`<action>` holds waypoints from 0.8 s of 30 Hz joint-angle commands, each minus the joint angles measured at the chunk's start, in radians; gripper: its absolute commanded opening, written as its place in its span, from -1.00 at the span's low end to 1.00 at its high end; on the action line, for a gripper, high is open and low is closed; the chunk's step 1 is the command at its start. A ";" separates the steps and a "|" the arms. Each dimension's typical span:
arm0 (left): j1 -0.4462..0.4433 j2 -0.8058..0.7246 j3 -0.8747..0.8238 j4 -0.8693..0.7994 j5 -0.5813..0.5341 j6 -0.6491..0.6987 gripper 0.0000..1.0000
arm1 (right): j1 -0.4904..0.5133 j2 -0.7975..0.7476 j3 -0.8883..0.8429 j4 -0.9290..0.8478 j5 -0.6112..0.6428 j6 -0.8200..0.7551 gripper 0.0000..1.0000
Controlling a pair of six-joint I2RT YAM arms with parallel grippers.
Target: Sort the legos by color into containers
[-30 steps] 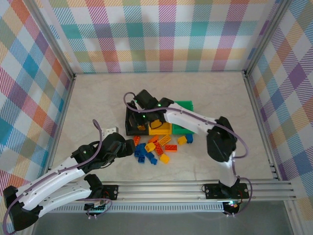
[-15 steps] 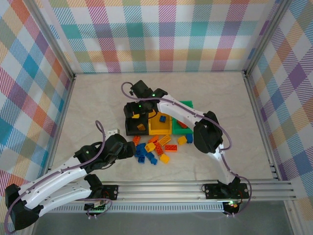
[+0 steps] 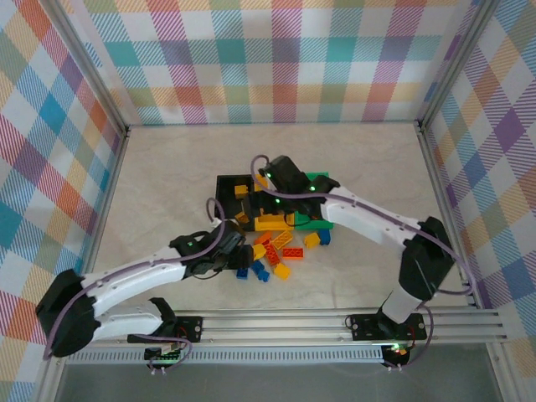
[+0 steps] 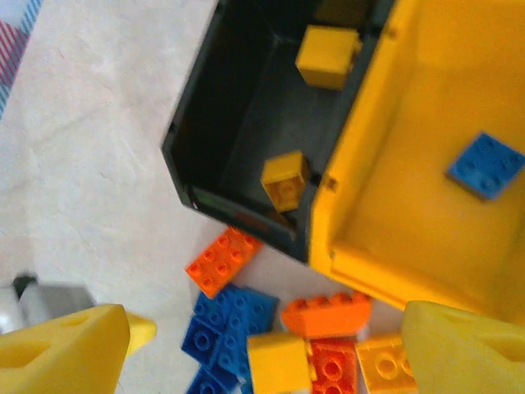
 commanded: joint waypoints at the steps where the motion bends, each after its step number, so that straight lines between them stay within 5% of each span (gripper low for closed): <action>1: -0.023 0.103 0.093 0.073 -0.005 0.073 0.50 | -0.014 -0.091 -0.105 0.044 0.031 0.052 0.73; 10: -0.036 0.323 0.223 0.019 -0.062 0.151 0.41 | -0.031 -0.254 -0.262 0.038 0.066 0.080 0.77; 24: -0.068 0.438 0.269 -0.016 -0.112 0.187 0.36 | -0.074 -0.344 -0.301 0.030 0.079 0.084 0.81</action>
